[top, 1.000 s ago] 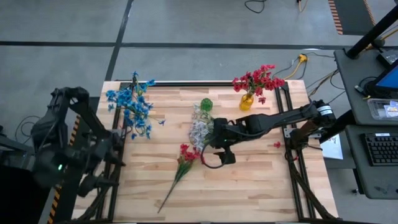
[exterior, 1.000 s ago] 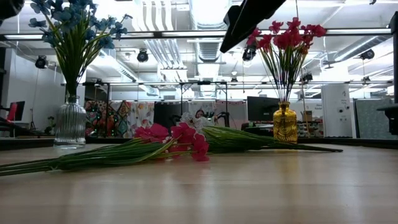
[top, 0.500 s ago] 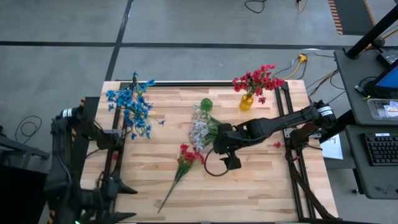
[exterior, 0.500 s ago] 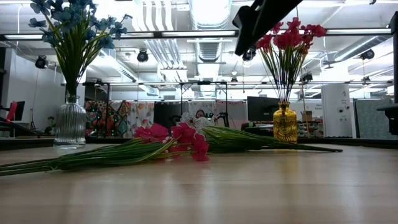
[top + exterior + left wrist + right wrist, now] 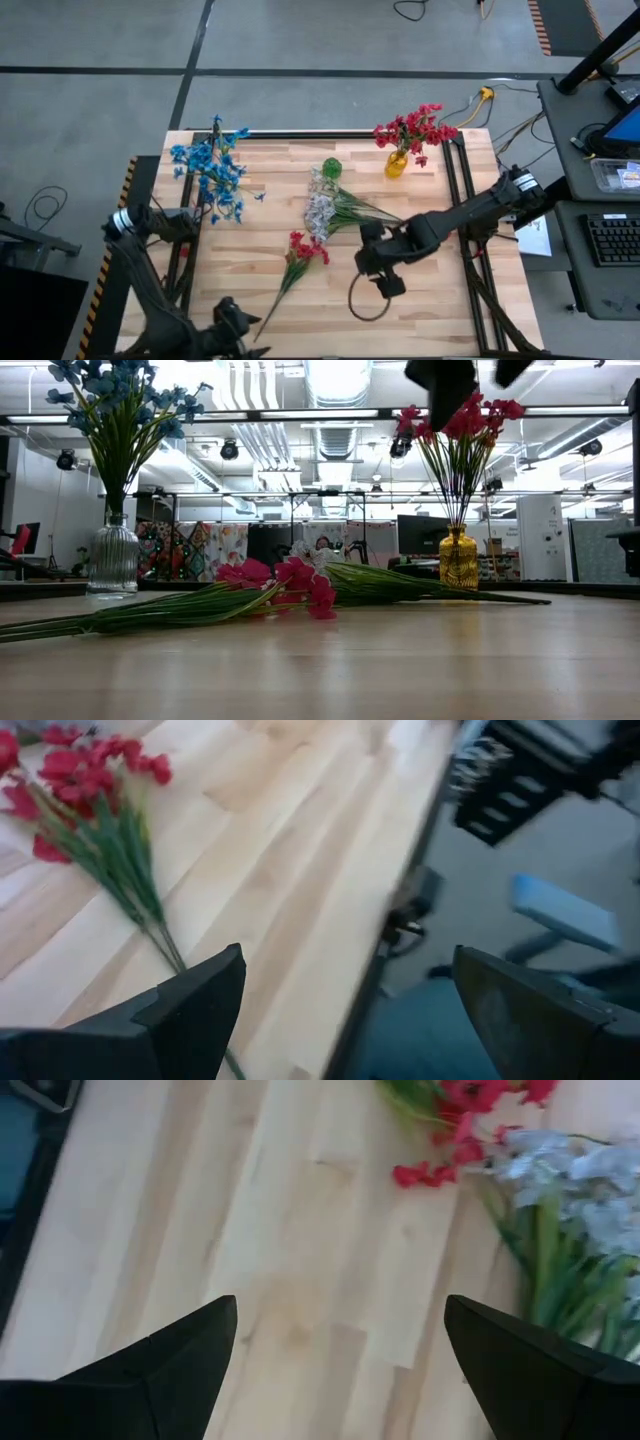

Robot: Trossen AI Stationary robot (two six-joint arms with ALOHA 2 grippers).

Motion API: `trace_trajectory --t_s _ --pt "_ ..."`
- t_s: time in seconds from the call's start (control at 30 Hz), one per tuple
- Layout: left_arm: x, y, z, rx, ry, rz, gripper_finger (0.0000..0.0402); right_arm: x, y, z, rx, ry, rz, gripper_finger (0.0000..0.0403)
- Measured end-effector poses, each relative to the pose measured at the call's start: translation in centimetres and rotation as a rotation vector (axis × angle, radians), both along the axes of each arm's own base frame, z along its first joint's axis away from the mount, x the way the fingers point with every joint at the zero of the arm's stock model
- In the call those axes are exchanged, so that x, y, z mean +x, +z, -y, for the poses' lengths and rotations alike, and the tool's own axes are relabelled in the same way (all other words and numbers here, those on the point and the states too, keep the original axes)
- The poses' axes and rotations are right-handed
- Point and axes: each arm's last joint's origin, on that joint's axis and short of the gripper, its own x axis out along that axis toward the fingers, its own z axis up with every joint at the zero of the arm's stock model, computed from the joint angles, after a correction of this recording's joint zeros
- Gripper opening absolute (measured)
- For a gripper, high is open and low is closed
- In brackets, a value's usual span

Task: Sort flowers into vase by color
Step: Put the red flowers into the yellow vase

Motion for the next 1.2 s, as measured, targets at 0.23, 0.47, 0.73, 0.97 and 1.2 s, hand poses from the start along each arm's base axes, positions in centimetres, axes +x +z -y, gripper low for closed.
trace_trajectory --t_s 0.23,0.47,0.73,0.97,1.2 --pt "3.8 -6.1 0.4 0.069 0.160 -0.060 0.0342 -2.1 -0.8 -2.5 -0.004 0.065 -0.026 0.0350" --pt "6.6 -11.5 -0.5 0.096 0.283 -0.207 0.0342 -5.1 -1.0 -2.3 -0.014 -0.023 0.057 0.0350" --pt "7.9 -15.3 -2.8 0.115 0.489 -0.424 0.0342 -7.2 -1.6 -1.7 0.102 -0.062 0.183 0.0350" --pt "8.1 -15.5 -3.2 0.135 0.520 -0.407 0.0342 -7.7 -2.5 -1.5 0.125 -0.087 0.185 0.0350" --pt "8.1 -15.4 -3.5 0.127 0.546 -0.406 0.0329 -7.5 -2.8 -1.6 0.139 -0.083 0.210 0.0350"
